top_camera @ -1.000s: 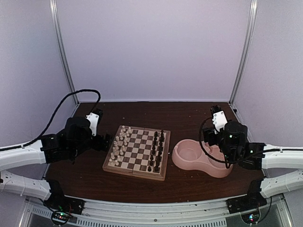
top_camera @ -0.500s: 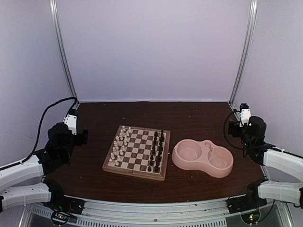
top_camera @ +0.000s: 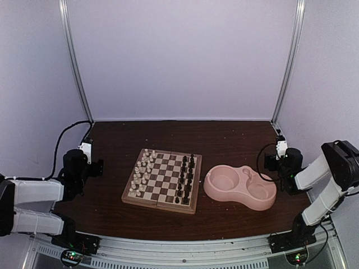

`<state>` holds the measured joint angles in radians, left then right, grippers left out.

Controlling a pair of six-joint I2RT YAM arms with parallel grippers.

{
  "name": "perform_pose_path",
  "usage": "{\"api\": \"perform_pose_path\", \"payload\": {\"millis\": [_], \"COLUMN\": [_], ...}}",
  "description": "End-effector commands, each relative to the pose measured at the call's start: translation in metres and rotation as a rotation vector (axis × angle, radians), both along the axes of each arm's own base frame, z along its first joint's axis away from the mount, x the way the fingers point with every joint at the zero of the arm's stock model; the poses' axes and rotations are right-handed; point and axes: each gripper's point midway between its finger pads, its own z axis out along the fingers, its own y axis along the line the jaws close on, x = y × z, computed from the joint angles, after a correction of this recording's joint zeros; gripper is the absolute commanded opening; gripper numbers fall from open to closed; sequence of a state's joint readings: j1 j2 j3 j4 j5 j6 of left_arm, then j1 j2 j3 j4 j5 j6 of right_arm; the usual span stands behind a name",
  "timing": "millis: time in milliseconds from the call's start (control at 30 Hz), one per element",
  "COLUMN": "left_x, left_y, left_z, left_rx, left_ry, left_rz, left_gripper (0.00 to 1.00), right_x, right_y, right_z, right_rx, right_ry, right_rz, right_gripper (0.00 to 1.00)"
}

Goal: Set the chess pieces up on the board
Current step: Reset both arms

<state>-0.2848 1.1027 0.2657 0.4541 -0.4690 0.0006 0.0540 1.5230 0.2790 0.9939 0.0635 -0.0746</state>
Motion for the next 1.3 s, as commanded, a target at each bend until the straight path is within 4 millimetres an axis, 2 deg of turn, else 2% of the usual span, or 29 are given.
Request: {"api": "perform_pose_path", "payload": {"millis": [0,67,167,333,433,533,567,600,667,733,1267], "left_x": [0.009,0.011,0.018,0.028,0.036,0.044,0.048,0.048,0.055,0.058,0.058], "left_y": [-0.005,-0.005,-0.005,0.003,0.002,0.002,0.003,0.0,0.002,0.01,0.011], "left_z": [0.008,0.003,0.001,0.004,-0.005,-0.023,-0.023,-0.031,-0.028,-0.031,-0.029], "left_rx": [-0.065,-0.049,-0.058,-0.096,-0.092,-0.09,-0.079,-0.086,-0.093,-0.102,-0.099], "left_ry": [-0.101,-0.104,-0.108,-0.157,-0.142,-0.122,-0.133,-0.085,-0.076,-0.05,-0.067], "left_rz": [-0.069,-0.083,-0.101,-0.123,-0.145,-0.14,-0.145,-0.158,-0.147,-0.097,-0.091], "left_gripper": [0.98,0.97,0.96,0.94,0.93,0.96,0.97,0.97,0.95,0.97,0.98], "right_x": [0.015,0.023,0.023,0.027,0.027,0.027,0.027,0.027,0.027,0.027,0.027], "right_y": [-0.005,0.0,0.003,-0.003,-0.005,-0.004,-0.004,-0.005,-0.005,-0.005,-0.005], "right_z": [0.02,0.021,0.021,0.018,0.018,0.018,0.017,0.018,0.017,0.018,0.018], "right_rx": [0.013,-0.001,-0.002,0.006,0.008,0.007,0.008,0.007,0.007,0.007,0.007], "right_ry": [-0.057,-0.06,-0.049,-0.026,-0.025,-0.025,-0.024,-0.026,-0.025,-0.026,-0.027], "right_rz": [-0.027,0.003,0.021,-0.012,-0.02,-0.02,-0.021,-0.022,-0.023,-0.022,-0.024], "right_gripper": [0.97,1.0,1.0,1.0,1.0,1.0,1.0,1.0,1.0,1.0,1.0]}}
